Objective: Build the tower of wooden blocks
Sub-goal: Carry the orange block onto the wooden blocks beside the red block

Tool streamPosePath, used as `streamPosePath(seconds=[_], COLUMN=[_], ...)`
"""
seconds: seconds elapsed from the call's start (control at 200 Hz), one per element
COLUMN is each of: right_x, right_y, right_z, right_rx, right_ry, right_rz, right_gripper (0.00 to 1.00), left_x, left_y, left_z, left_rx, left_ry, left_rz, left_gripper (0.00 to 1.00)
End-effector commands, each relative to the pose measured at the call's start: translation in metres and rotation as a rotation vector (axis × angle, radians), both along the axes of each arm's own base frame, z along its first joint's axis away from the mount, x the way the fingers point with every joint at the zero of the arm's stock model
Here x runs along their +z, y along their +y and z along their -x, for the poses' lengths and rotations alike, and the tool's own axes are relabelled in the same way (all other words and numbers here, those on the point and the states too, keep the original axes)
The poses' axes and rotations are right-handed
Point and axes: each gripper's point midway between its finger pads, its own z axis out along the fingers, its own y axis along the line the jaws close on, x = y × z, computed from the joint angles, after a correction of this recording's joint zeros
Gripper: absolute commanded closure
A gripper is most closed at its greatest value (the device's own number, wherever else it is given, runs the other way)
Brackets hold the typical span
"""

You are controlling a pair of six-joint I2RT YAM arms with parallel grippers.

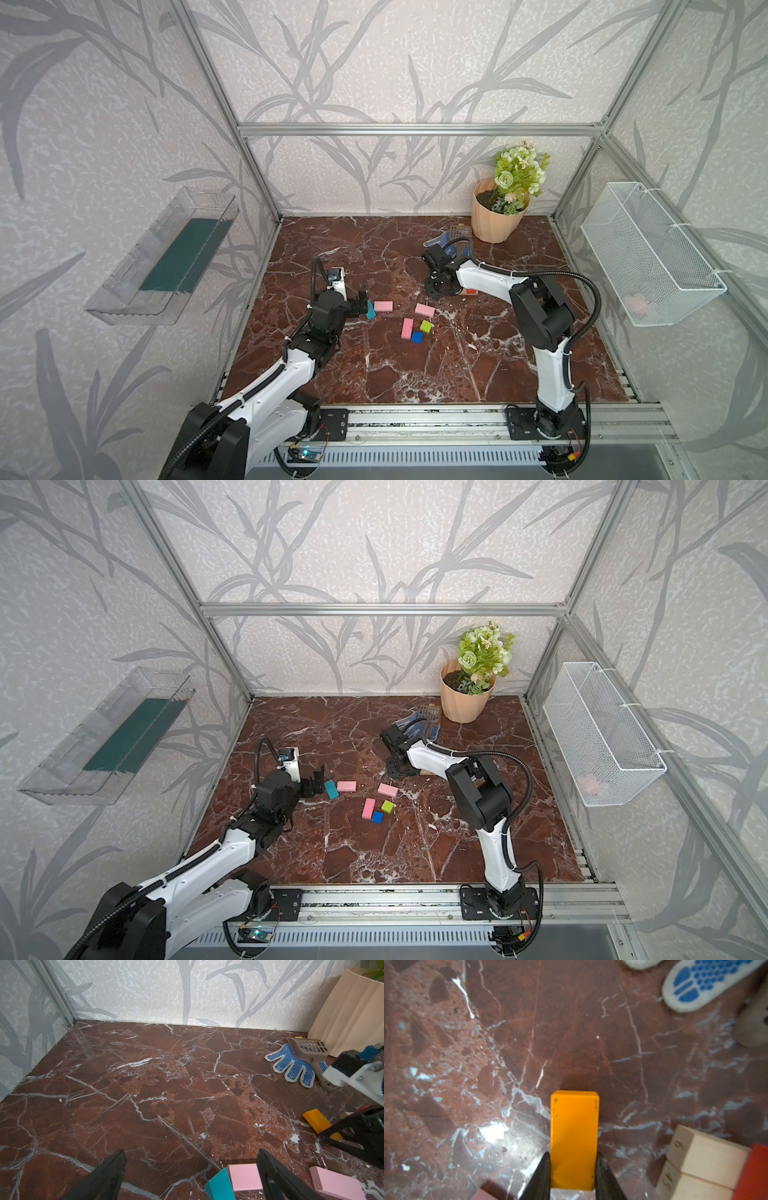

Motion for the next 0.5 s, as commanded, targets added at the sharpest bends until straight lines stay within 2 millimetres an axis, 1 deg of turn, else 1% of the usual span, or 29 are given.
streamPosePath(seconds=[0.0,0.07,0.175,0.335,0.495], right_x=[0.041,0.049,0.054,0.052,0.045], right_y=[-0.011,-0.019,-0.031,-0.048,-0.057], right_z=[-0.002,-0.001,0.001,0.004,0.002], right_rx=[-0.049,-0.077,-0.1,-0.136,-0.158], right_ry=[-0.109,-0.14,-0.138,-0.135,-0.113], right_rz=[-0.014,-0.011,0.011,0.01,0.005], right_gripper=[0.82,0.82,0.83,0.84,0.84], left_x=[0.002,0.002,0.003,0.004,0.005], left_y=[0.001,0.001,0.003,0.002,0.006], left_z=[0.0,0.001,0.002,0.003,0.004], left_rx=[0.002,0.004,0.009,0.001,0.023], left_ry=[-0.012,-0.014,-0.021,-0.026,-0.032], left_rz=[-0.012,-0.012,-0.008,-0.007,-0.007], left_gripper=[0.01,0.01,0.01,0.01,0.01])
